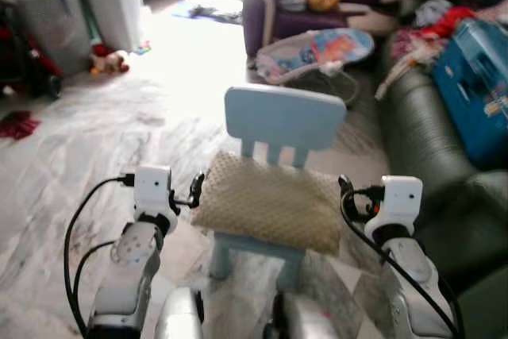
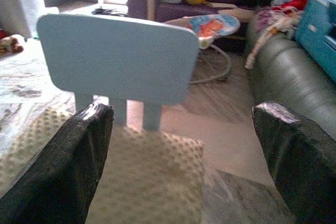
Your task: Move the pillow to the sofa
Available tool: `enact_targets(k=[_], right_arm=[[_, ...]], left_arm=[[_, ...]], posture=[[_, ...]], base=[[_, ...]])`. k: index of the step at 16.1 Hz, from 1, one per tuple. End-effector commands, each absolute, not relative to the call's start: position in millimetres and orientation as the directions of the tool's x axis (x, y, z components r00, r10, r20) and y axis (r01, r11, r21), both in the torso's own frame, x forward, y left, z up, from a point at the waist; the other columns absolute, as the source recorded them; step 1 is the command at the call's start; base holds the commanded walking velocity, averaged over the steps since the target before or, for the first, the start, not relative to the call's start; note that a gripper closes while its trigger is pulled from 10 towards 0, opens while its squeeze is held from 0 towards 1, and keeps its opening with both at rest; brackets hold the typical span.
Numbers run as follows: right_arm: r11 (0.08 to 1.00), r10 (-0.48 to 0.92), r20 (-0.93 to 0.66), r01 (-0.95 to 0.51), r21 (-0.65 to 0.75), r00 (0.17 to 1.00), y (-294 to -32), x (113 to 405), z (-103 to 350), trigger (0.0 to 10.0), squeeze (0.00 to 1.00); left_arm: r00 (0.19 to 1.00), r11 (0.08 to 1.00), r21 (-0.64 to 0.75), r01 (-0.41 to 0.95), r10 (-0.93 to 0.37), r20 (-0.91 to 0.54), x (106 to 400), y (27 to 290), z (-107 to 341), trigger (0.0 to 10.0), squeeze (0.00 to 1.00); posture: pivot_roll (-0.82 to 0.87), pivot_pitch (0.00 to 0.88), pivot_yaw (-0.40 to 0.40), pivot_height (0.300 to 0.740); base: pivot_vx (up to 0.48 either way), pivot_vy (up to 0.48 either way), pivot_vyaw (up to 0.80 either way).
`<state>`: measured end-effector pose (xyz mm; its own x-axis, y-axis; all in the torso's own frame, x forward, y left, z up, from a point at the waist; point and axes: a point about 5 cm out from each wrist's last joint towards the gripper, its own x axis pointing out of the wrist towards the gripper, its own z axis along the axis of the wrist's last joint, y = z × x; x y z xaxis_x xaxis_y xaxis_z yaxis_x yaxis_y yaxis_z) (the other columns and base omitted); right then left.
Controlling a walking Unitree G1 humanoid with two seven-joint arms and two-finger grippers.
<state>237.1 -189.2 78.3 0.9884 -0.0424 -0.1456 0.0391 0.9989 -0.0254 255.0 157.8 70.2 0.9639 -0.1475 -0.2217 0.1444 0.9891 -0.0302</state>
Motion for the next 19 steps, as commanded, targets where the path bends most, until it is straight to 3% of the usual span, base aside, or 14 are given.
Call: enact_targets(k=[1, 13, 19], right_arm=[[0.999, -0.046, -0.132, 0.043, -0.029, 0.99, -190.2, 238.6, 81.6, 10.0, 0.0], [0.999, -0.039, -0.129, 0.035, -0.037, 0.991, -187.4, 242.7, 82.3, 10.0, 0.0], [0.999, -0.006, -0.115, 0.0, -0.052, 0.993, -183.1, 247.5, 85.0, 10.0, 0.0]], left_arm=[[0.961, 0.985, -0.034, 0.17, -0.173, -0.217, 256.8, 155.3, 71.7, 10.0, 0.0], [0.969, 0.988, -0.027, 0.151, -0.153, -0.193, 262.2, 154.8, 74.3, 10.0, 0.0], [0.97, 0.988, -0.037, 0.149, -0.154, -0.187, 262.3, 153.4, 74.9, 10.0, 0.0]], posture=[[-0.04, 0.0, -0.041, 0.645], [-0.04, 0.0, -0.038, 0.645], [-0.04, 0.0, -0.044, 0.645]], base=[[0.0, 0.0, 0.0], [0.0, 0.0, 0.0], [0.291, 0.0, 0.0]])
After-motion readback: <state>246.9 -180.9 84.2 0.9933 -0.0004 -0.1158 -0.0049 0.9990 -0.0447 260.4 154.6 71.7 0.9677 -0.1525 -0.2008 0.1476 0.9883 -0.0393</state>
